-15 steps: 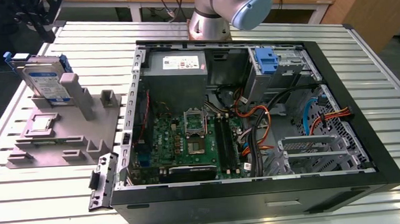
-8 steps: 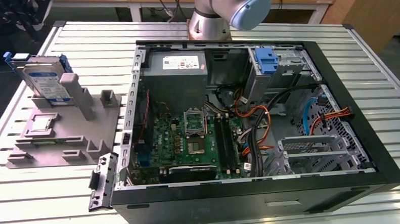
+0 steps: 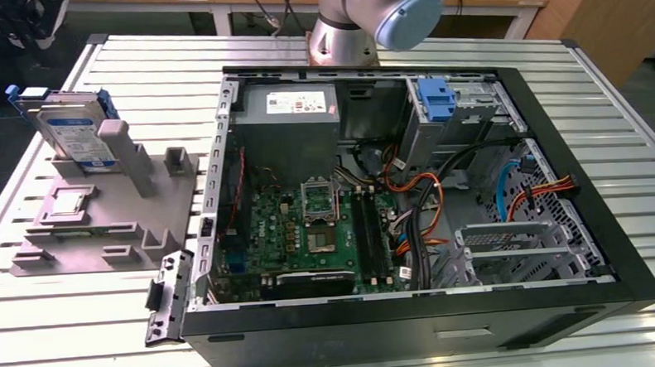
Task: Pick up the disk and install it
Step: 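Reach for the disk, then pick up the disk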
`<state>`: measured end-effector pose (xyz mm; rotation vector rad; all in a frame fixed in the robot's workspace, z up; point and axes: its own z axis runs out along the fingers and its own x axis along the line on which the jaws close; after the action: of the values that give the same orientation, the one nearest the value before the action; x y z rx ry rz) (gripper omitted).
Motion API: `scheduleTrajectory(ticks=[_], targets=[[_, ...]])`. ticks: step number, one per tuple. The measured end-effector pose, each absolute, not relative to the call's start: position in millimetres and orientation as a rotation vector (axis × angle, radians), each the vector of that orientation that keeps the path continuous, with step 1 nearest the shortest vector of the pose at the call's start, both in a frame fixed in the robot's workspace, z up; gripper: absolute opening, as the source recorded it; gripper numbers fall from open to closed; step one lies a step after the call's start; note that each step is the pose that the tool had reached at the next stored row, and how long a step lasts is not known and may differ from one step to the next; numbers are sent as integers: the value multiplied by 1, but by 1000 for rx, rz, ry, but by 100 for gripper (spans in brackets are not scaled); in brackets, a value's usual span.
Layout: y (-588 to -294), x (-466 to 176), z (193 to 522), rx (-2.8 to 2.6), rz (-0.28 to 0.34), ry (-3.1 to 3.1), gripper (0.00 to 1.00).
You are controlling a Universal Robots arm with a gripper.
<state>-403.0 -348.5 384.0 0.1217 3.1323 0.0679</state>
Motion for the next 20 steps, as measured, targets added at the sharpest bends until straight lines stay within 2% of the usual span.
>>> scheduleTrajectory(ticks=[20], targets=[[-339,-443,374,129,64,3155,10]])
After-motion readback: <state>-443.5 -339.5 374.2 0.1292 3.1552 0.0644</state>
